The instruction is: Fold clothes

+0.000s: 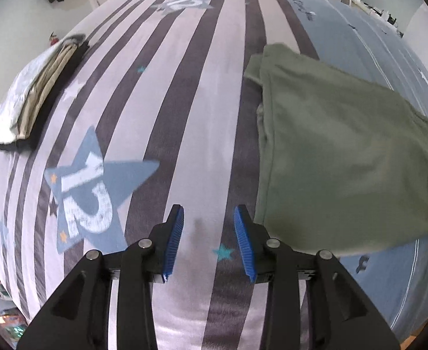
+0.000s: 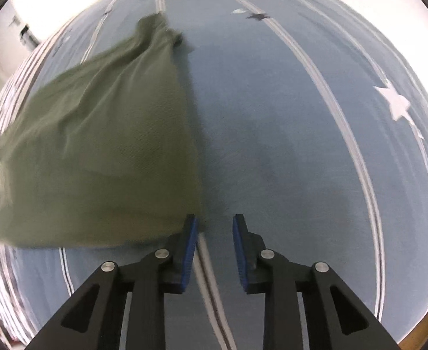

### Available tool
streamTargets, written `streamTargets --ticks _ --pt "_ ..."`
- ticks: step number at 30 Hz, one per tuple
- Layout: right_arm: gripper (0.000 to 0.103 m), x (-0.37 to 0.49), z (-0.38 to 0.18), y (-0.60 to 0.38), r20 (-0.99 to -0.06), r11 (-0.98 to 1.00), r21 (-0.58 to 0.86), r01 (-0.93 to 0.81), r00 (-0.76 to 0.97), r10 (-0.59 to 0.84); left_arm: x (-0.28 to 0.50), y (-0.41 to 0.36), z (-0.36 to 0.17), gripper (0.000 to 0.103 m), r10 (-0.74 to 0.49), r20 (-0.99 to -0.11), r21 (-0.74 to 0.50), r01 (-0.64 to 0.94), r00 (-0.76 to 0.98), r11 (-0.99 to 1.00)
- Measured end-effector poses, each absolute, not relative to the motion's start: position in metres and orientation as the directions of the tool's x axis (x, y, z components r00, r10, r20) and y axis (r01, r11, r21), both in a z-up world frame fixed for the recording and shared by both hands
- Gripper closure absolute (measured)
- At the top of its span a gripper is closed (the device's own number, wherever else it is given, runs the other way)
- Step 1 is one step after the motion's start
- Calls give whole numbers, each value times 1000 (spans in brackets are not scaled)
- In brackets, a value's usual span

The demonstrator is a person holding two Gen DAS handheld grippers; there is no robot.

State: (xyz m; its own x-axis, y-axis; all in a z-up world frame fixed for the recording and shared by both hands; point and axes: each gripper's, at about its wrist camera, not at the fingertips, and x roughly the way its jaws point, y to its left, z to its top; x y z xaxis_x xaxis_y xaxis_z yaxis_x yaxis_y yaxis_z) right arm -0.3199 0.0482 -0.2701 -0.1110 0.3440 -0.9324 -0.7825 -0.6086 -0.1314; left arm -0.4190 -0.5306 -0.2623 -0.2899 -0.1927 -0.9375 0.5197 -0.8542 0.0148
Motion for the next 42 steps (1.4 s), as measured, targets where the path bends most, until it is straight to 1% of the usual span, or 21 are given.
streamTargets --ticks 2,6,10,13,17,19,20,23,24,25,28,33,36,38,39,40,41,42 --pt "80 -316 -267 57 -931 -592 -119 -797 -117 344 -437 -540 -264 70 -183 -932 -3 512 -313 -859" --pt "80 -339 -263 62 -917 -590 -127 -797 -133 377 -464 -536 -260 70 -167 -922 -31 496 -350 -868" --pt "80 -367 -254 69 -898 -649 -115 -752 -200 391 -484 -504 -262 70 -149 -906 -58 466 -395 -883" --pt "80 -406 -250 76 -890 -714 -92 -694 -265 372 -509 -498 -260 70 -138 -896 -72 444 -423 -893" --pt "80 -464 -245 118 -872 -773 -113 -624 -311 378 -542 -497 -265 70 -141 -890 -59 416 -434 -908" --pt "80 -495 -249 118 -874 -770 -139 -623 -289 391 -553 -498 -266 70 -145 -889 -53 412 -434 -910" --pt "80 -495 -246 125 -877 -766 -140 -627 -281 391 -556 -501 -267 70 -146 -888 -54 415 -435 -908" --pt "80 -453 -251 110 -881 -756 -123 -643 -280 382 -565 -508 -270 70 -152 -887 -54 426 -436 -903" --pt "80 -457 -253 115 -887 -757 -126 -641 -268 375 -566 -511 -271 70 -154 -888 -54 431 -434 -901" --pt "82 -463 -256 121 -894 -759 -130 -638 -255 368 -566 -514 -273 70 -154 -890 -55 437 -429 -898" --pt "100 -477 -268 136 -908 -767 -142 -626 -226 353 -568 -525 -282 70 -160 -900 -48 456 -406 -889" --pt "100 -479 -264 155 -902 -712 -77 -697 -256 348 -565 -539 -284 70 -176 -902 -43 487 -395 -873" --pt "98 -480 -267 167 -907 -678 -59 -733 -244 343 -564 -547 -287 70 -183 -906 -37 502 -381 -864" --pt "88 -480 -268 175 -911 -654 -48 -755 -236 339 -565 -552 -288 70 -186 -907 -37 511 -379 -859" --pt "87 -480 -269 178 -913 -642 -43 -765 -231 337 -565 -554 -288 70 -192 -906 -34 514 -379 -857" --pt "84 -480 -266 178 -905 -641 -65 -765 -226 360 -566 -556 -288 70 -200 -904 -28 517 -378 -855" --pt "76 -479 -262 176 -896 -641 -89 -763 -220 387 -566 -558 -289 70 -206 -903 -22 520 -378 -854" --pt "73 -477 -258 175 -883 -635 -119 -763 -212 419 -567 -561 -290 70 -209 -903 -21 524 -375 -852"
